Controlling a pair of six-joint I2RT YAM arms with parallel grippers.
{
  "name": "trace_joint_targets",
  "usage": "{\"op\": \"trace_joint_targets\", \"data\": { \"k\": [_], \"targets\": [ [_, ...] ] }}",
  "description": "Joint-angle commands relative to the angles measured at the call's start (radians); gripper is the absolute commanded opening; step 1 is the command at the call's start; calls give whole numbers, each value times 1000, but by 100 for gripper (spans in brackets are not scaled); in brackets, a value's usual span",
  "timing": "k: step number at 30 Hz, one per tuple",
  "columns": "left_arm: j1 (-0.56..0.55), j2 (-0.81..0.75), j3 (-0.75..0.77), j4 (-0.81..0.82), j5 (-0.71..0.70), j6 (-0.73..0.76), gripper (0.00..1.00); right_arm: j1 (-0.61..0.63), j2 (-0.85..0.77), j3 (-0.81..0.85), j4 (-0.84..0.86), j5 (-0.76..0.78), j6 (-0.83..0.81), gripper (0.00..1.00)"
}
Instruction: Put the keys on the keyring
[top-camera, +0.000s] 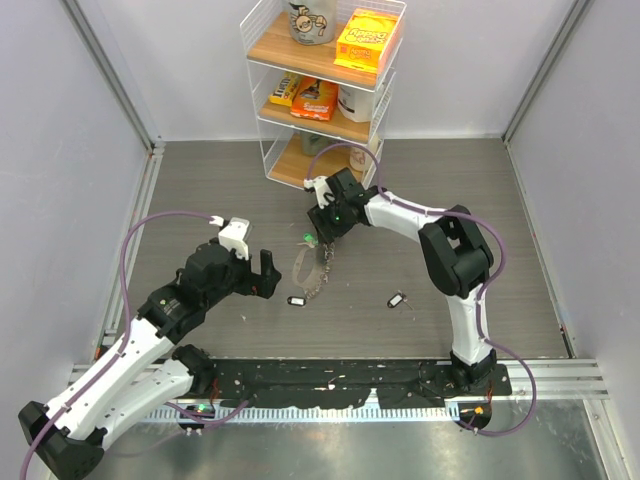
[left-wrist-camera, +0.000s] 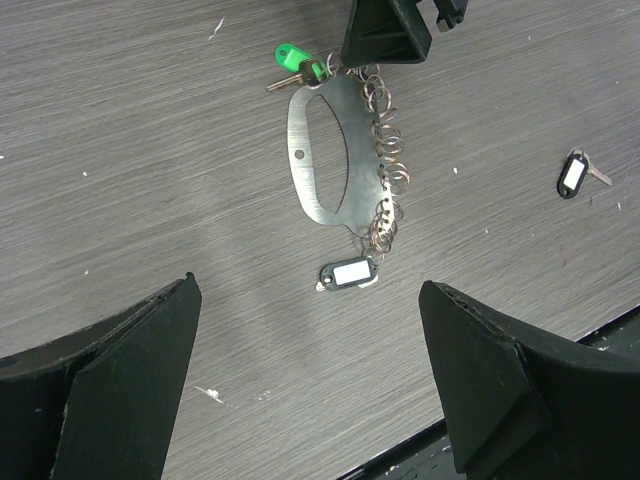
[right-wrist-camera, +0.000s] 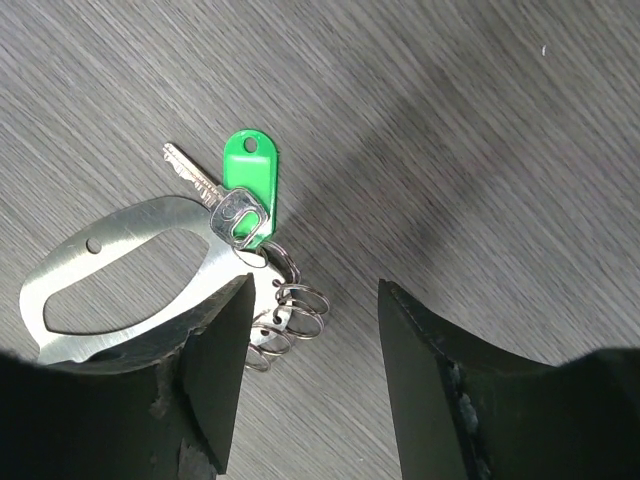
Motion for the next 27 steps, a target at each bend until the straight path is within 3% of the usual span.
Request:
{"op": "trace_joint_targets", "data": {
  "k": [1,19,27],
  "targets": [
    [-4,-1,-3,35,8,-1,99,-13,0,41,24,-60,-17,59],
    [-3,-9,-7,31,19,-2,99,-27,9,-25,24,-169,-20,57],
    [-3,-18,-17,36,22,-5,99,-28,-14,-59,24,-178,-23,51]
  ]
}}
